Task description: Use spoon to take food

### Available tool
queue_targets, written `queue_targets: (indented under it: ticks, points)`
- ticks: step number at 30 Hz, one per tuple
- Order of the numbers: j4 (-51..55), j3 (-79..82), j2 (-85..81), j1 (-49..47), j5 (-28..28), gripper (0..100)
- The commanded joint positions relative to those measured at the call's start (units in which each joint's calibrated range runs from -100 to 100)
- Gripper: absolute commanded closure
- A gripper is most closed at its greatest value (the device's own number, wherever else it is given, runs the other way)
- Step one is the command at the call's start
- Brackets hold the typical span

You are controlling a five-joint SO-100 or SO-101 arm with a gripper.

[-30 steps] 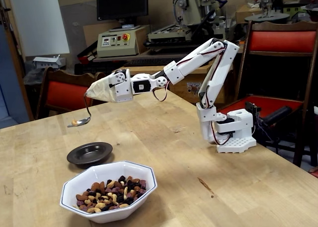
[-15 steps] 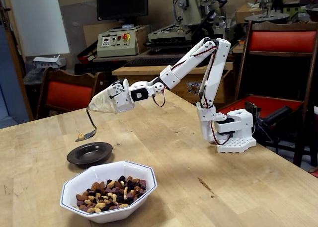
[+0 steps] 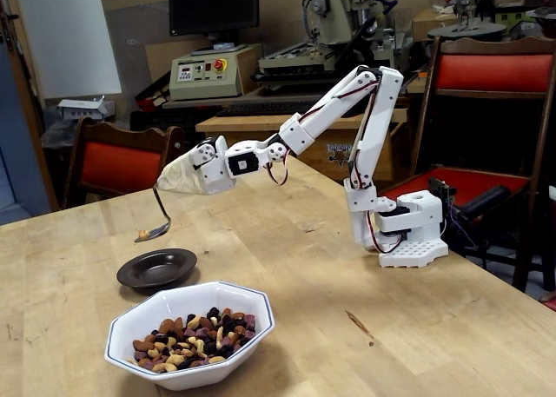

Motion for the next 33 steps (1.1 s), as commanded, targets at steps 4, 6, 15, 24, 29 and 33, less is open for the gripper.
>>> queue_targets:
  ticks: [4,6,15,24,29,33]
  points:
    - [0.2,-0.8,3.5,3.8,0.3,96]
    - [0.2,-0.8,4.5,3.9,0.3,96]
    - [0.2,-0.8,5.3,3.7,4.4,96]
    - [0.2,-0.8,4.6,3.6,7.3,96]
    - [0.2,-0.8,4.6,2.2,7.9,96]
    - [0.2,-0.7,4.6,-0.9,8.4,96]
